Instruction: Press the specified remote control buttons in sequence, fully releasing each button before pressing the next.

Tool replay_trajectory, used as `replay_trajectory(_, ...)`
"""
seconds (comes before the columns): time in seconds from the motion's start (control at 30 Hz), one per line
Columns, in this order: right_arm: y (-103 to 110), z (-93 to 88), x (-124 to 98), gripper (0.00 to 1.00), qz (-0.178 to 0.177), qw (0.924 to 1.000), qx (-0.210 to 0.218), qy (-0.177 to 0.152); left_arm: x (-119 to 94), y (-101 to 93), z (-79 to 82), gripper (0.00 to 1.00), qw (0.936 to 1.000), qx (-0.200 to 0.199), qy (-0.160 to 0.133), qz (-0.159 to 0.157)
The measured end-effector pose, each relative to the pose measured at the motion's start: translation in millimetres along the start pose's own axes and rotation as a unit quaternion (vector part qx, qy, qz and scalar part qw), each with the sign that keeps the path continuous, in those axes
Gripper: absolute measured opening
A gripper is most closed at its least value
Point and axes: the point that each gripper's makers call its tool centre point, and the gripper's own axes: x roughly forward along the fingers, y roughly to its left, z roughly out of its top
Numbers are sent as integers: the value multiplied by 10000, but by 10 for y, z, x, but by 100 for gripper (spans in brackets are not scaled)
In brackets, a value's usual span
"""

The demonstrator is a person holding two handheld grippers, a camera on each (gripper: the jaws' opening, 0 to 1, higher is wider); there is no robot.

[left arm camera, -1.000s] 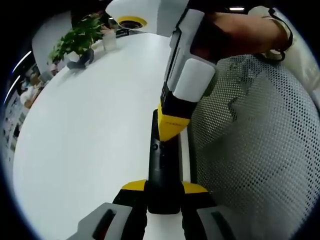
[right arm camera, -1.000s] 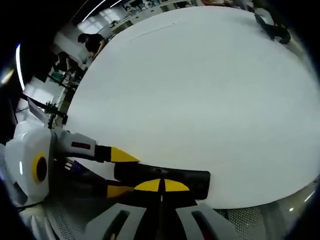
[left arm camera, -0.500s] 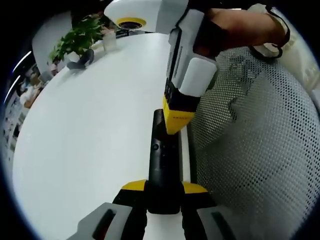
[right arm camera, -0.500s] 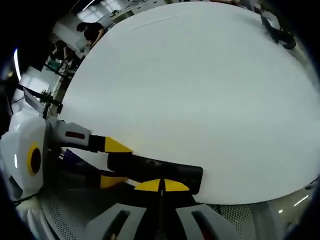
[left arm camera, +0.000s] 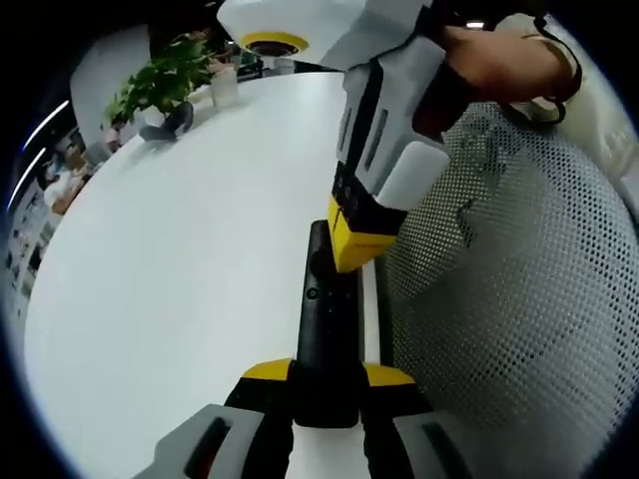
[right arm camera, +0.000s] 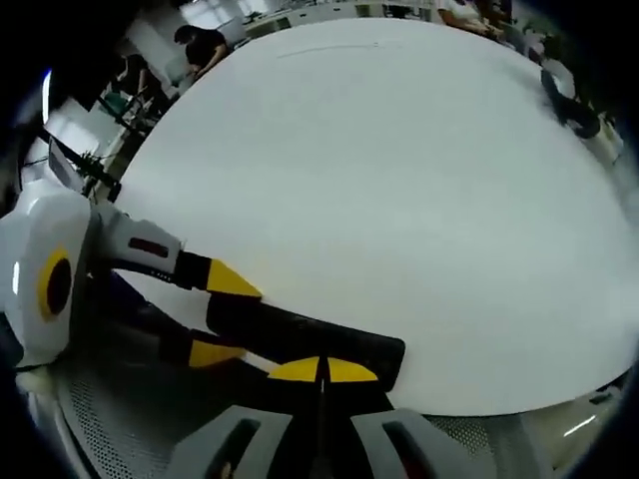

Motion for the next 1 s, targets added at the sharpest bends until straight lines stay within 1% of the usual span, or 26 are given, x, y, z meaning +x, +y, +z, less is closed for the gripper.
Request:
replay_trajectory(0.13,22,-1,-24,0,110,9999,-27,-27,-5,0,0,23,9999,-51,-97,30)
replay_trajectory(0.23,13,6,-32,0,207,9996,202,11,-7,-2,4,23,9999,-54,-105,34)
replay_trajectory(0.3,12,4,-29,0,211,9996,200,29,-4,-1,5,23,10000,-43,-83,27)
replay_trajectory(0.63,-13,23,-18,0,131,9997,142,114,-3,2,6,23,9999,-49,-97,19)
replay_trajectory(0.73,-39,71,-15,0,51,10000,75,40,-3,1,9,23,10000,-41,-85,13)
replay_trajectory(0.83,-55,94,-1,0,34,10000,61,60,-1,0,10,23,10000,-39,-84,8)
replay_trajectory(1.0,-48,82,11,0,11,9999,55,86,-4,1,12,23,9999,-57,-115,-5)
